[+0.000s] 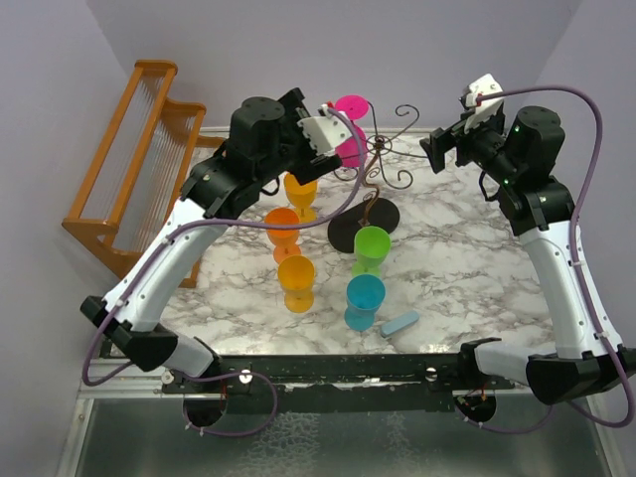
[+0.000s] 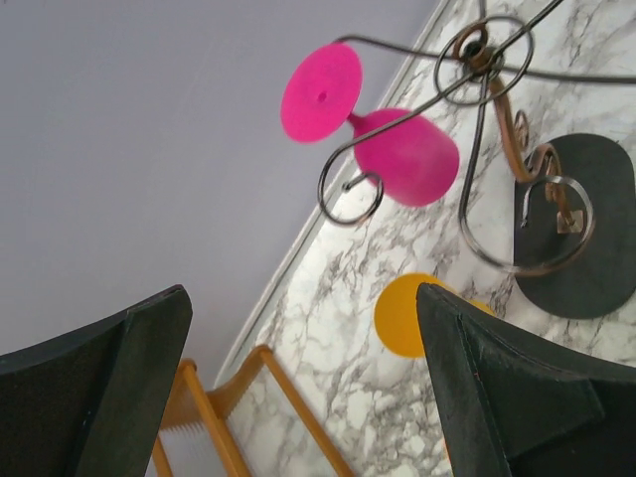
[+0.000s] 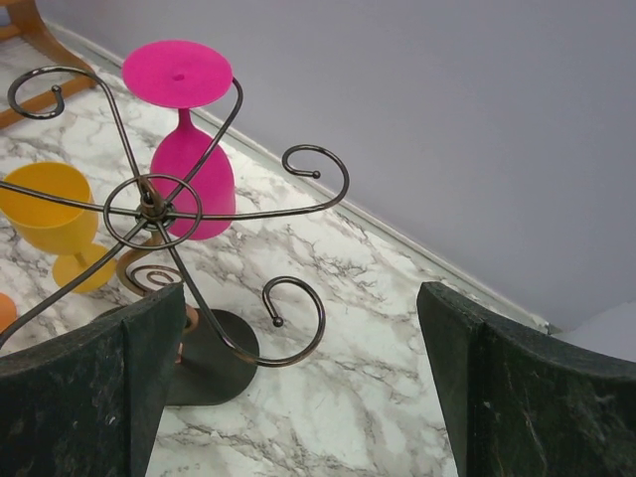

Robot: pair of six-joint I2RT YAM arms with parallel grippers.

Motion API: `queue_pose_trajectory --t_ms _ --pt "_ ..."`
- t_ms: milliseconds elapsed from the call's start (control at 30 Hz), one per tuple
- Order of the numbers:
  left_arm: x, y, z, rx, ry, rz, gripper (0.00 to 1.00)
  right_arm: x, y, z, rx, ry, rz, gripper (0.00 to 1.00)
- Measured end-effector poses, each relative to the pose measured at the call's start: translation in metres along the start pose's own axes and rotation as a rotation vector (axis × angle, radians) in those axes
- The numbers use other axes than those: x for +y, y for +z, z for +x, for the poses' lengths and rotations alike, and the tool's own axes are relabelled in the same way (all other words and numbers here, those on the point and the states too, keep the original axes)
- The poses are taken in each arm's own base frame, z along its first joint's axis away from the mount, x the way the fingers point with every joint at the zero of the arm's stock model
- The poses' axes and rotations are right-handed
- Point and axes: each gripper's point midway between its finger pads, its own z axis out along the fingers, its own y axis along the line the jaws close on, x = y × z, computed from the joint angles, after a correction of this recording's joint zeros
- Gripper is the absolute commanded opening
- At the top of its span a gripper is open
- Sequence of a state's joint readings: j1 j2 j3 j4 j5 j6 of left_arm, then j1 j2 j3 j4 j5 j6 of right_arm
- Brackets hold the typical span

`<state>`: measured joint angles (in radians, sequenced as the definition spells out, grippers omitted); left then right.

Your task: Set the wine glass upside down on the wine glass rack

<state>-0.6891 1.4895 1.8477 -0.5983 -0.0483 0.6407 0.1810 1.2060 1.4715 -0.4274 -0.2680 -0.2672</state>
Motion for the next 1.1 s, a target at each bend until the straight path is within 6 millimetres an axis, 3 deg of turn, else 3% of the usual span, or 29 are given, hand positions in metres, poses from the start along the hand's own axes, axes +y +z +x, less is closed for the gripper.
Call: queue_pose_trajectory --t_ms 100,267,533,600,733,1100 --pt "0.01 -0.021 0.017 0.025 -0.055 -0.027 0.98 0.003 0.002 0.0 0.011 -0.023 -0.028 1.0" --pt "0.022 -0.044 0.07 0.112 -0.217 -0.088 0.96 0.008 0.0 0.001 0.032 -0.067 -0.074 1.0" --pt "0.0 -0.065 0.16 0.253 -0.55 -0.11 0.89 0.017 -0.004 0.008 0.065 -0.111 -0.139 1.0" --pt "-0.012 -0.064 0.177 0.287 -0.61 -0.093 0.86 0.018 -0.003 0.008 0.065 -0.111 -0.148 1.0" --pt "-0.039 -0.058 0.193 0.326 -0.679 -0.027 0.8 0.02 -0.003 0.008 0.068 -0.108 -0.16 1.0" --pt "-0.074 -0.025 0.231 0.453 -0.751 0.088 0.59 0.03 -0.012 0.007 0.047 -0.105 -0.194 1.0"
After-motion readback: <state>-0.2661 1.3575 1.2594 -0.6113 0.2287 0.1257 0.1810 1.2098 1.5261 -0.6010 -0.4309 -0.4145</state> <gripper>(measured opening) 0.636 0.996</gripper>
